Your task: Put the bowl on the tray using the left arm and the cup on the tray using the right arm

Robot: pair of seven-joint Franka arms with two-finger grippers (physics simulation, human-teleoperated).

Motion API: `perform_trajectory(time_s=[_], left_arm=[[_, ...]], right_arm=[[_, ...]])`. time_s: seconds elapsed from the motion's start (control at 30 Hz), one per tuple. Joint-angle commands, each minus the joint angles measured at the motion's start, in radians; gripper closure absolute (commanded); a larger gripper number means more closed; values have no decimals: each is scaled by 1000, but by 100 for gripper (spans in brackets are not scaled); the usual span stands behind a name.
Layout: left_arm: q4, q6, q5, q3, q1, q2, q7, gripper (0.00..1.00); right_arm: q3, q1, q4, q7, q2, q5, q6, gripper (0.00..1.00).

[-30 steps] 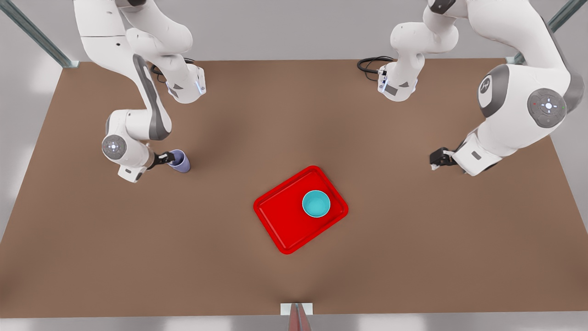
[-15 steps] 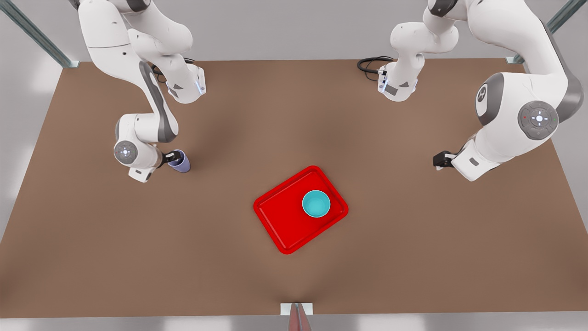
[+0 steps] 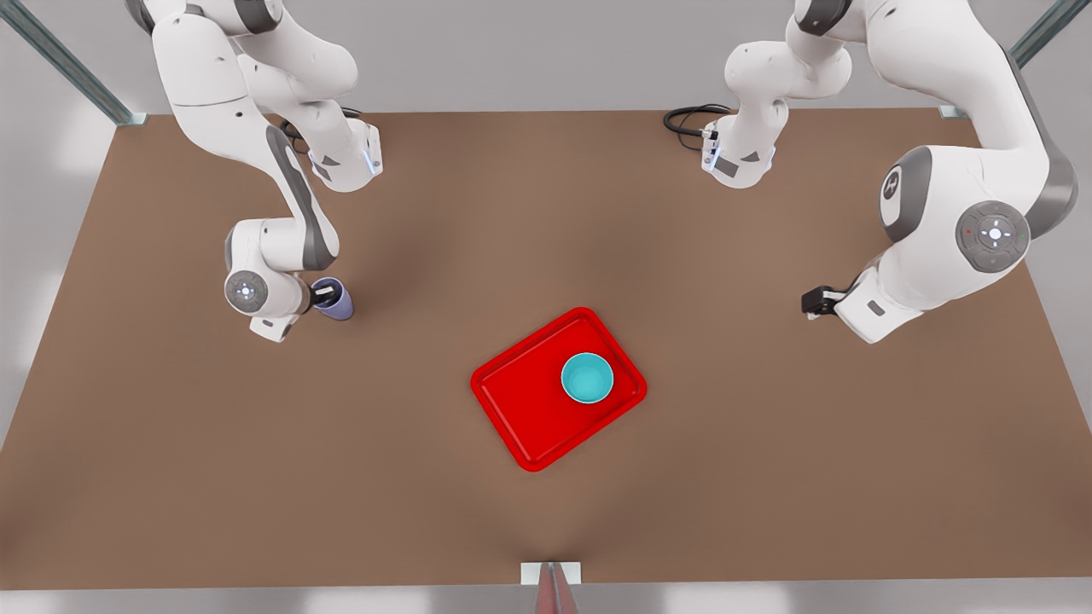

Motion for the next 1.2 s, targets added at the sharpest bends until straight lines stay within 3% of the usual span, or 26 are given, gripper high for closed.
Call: perform_trajectory(time_s=[0.0, 0.4, 0.6, 0.97, 1.17], left_arm=[[0, 0, 0, 0, 0, 0, 0, 0], [0, 0, 0, 0, 0, 1, 2, 0], [0, -12, 0, 2, 0, -3, 2, 0], [0, -11, 1, 2, 1, 0, 2, 0], [-2, -12, 1, 2, 1, 0, 0, 0]], right_arm=[[0, 0, 2, 0, 2, 0, 0, 79], [5, 15, 45, -12, 13, -2, -5, 79], [12, 126, 204, -71, -10, 1, -14, 79], [12, 377, 799, 34, 376, 270, -80, 79], [12, 471, 870, 153, 475, 363, -89, 79]])
